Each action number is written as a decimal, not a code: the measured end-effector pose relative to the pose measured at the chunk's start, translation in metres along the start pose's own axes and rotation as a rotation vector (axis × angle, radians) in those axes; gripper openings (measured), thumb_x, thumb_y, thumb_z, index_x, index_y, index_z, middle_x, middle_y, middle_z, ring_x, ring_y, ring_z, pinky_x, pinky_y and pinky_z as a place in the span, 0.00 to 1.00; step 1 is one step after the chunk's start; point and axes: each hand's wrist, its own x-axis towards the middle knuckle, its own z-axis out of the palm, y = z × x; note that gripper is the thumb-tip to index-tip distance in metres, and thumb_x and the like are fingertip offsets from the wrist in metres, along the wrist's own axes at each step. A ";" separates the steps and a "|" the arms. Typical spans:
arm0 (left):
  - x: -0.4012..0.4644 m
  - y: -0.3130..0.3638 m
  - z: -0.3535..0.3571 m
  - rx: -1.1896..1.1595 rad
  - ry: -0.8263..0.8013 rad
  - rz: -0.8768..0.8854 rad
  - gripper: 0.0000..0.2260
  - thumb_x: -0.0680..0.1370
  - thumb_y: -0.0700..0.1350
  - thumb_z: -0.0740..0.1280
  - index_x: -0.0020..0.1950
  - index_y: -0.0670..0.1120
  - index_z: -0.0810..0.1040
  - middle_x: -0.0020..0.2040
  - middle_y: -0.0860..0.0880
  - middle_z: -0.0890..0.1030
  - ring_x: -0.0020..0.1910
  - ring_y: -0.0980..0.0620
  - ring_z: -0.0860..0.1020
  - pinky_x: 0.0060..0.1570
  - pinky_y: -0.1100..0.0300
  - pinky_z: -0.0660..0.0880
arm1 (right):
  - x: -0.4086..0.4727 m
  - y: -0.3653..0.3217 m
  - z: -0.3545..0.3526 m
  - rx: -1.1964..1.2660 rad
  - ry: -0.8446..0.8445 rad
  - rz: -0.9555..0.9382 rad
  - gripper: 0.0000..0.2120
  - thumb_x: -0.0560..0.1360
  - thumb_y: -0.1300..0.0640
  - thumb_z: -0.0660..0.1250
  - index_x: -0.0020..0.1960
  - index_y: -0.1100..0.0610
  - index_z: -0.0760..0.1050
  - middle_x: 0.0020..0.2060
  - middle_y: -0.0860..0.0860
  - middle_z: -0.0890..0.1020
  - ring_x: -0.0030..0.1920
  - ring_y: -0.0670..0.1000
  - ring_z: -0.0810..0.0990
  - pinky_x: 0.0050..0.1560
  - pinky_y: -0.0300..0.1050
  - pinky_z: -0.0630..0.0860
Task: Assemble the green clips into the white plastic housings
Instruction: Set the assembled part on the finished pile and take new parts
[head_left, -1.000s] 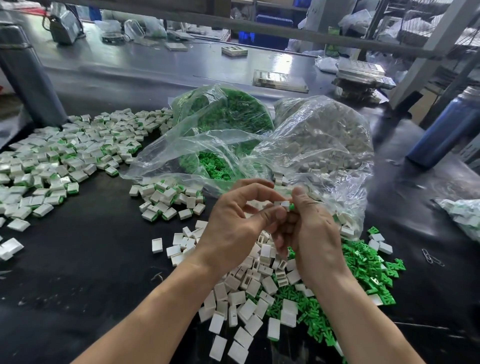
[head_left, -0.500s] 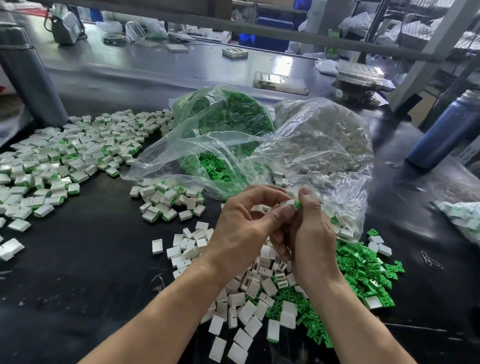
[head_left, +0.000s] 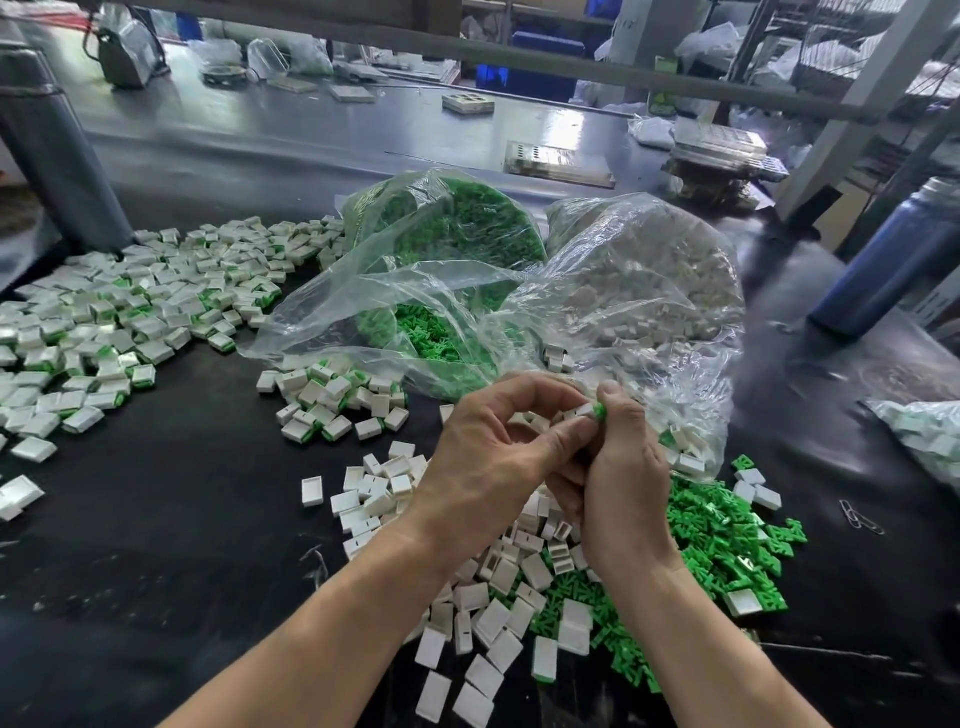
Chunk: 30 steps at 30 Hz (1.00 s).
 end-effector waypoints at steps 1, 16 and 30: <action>0.000 0.000 0.000 0.011 0.002 0.002 0.04 0.78 0.40 0.74 0.52 0.42 0.84 0.54 0.50 0.86 0.43 0.49 0.86 0.41 0.57 0.83 | 0.000 0.000 0.000 -0.011 0.006 -0.002 0.25 0.81 0.40 0.55 0.45 0.52 0.87 0.25 0.47 0.72 0.26 0.48 0.67 0.21 0.40 0.65; -0.004 0.000 0.002 0.073 0.040 0.014 0.03 0.79 0.38 0.74 0.52 0.42 0.85 0.54 0.51 0.87 0.45 0.50 0.86 0.45 0.59 0.82 | 0.000 0.004 0.005 -0.096 0.058 -0.034 0.22 0.80 0.44 0.54 0.48 0.48 0.87 0.39 0.64 0.83 0.41 0.61 0.78 0.43 0.63 0.75; -0.003 0.000 0.003 0.058 0.054 0.021 0.03 0.78 0.39 0.74 0.51 0.42 0.85 0.55 0.52 0.87 0.48 0.50 0.87 0.46 0.60 0.83 | 0.000 0.004 0.005 -0.081 0.040 -0.074 0.21 0.81 0.45 0.54 0.46 0.46 0.87 0.39 0.64 0.83 0.40 0.59 0.80 0.41 0.54 0.76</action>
